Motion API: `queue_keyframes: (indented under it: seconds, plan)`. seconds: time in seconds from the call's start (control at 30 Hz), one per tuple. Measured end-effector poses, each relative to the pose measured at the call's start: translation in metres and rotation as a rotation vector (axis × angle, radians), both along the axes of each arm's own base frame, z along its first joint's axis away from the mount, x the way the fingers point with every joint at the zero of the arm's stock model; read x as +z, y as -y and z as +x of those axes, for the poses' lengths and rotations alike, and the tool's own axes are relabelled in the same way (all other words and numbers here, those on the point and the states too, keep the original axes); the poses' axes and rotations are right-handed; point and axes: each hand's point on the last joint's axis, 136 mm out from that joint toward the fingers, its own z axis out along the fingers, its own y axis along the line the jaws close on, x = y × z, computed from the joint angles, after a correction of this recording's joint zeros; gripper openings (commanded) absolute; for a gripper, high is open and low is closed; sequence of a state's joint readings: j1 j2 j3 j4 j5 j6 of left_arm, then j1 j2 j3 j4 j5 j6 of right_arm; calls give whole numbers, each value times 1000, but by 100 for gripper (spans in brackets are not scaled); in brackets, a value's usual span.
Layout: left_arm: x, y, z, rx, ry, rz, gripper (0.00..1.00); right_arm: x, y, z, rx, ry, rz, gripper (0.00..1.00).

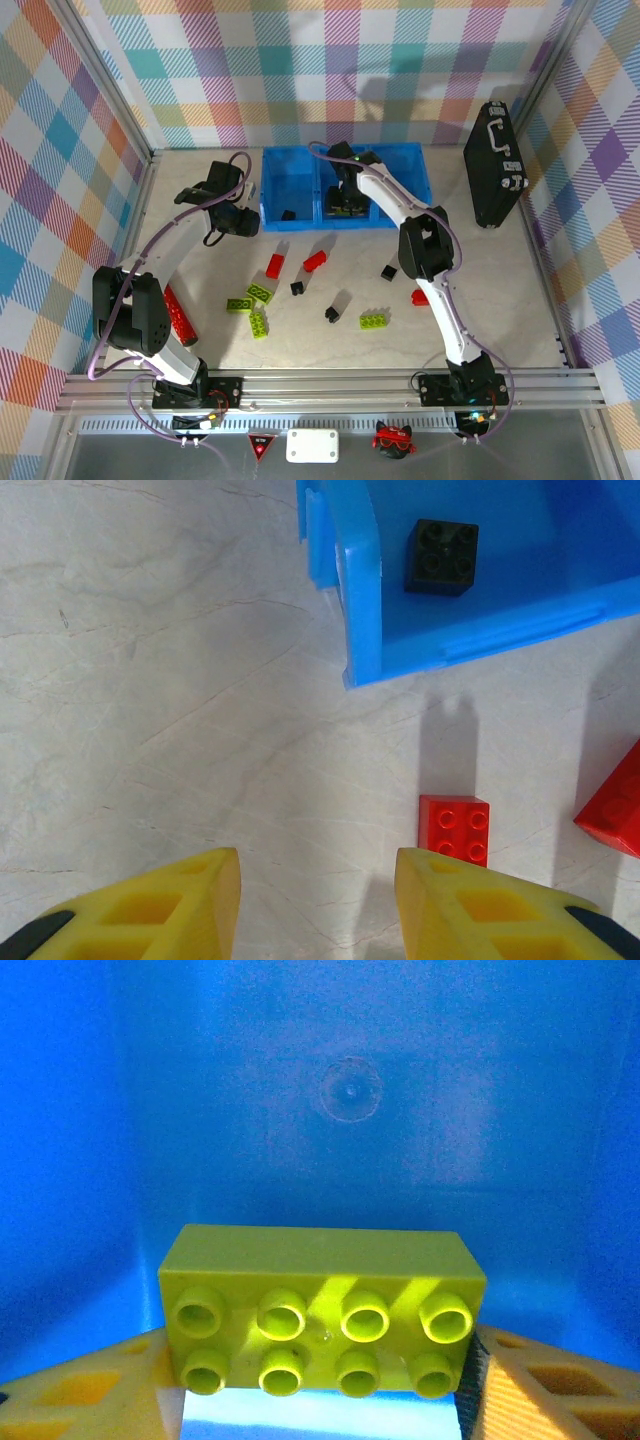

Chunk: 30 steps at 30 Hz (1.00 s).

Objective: Sort the legos into containers by color
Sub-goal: Place the lego in the container, then pick up the lego from the middle-right of the table.

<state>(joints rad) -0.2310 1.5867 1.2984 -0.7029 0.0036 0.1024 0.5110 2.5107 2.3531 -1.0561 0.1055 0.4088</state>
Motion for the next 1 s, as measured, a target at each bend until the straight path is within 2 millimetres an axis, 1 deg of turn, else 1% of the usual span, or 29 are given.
queue_keyframes:
  seconds: [0.1,0.33,0.5,0.57,0.67,0.77,0.83,0.9,0.93,1.0]
  plan:
    - [0,0,0,0,0,0,45,0,2,1,1,5,-10,71]
    - [-1,0,0,0,-2,0,45,11,0,6,1,32,-5,74]
    - [-1,1,0,-2,-3,-3,45,13,2,6,0,35,-11,74]
    - [-1,1,0,-2,-4,-3,45,18,3,4,0,36,-11,73]
    - [-2,1,0,-3,-6,-5,45,40,4,1,3,55,-2,72]
    - [-4,3,0,-8,-13,-13,48,77,7,-4,6,107,22,71]
    - [-5,6,-1,-12,-21,-27,49,104,12,-12,10,140,39,71]
    - [-7,8,-2,-16,-29,-41,50,125,17,-23,13,164,54,71]
    - [-8,9,-2,-18,-33,-46,50,133,20,-28,16,173,60,70]
    - [-11,11,-2,-20,-46,-56,50,143,26,-39,16,181,64,70]
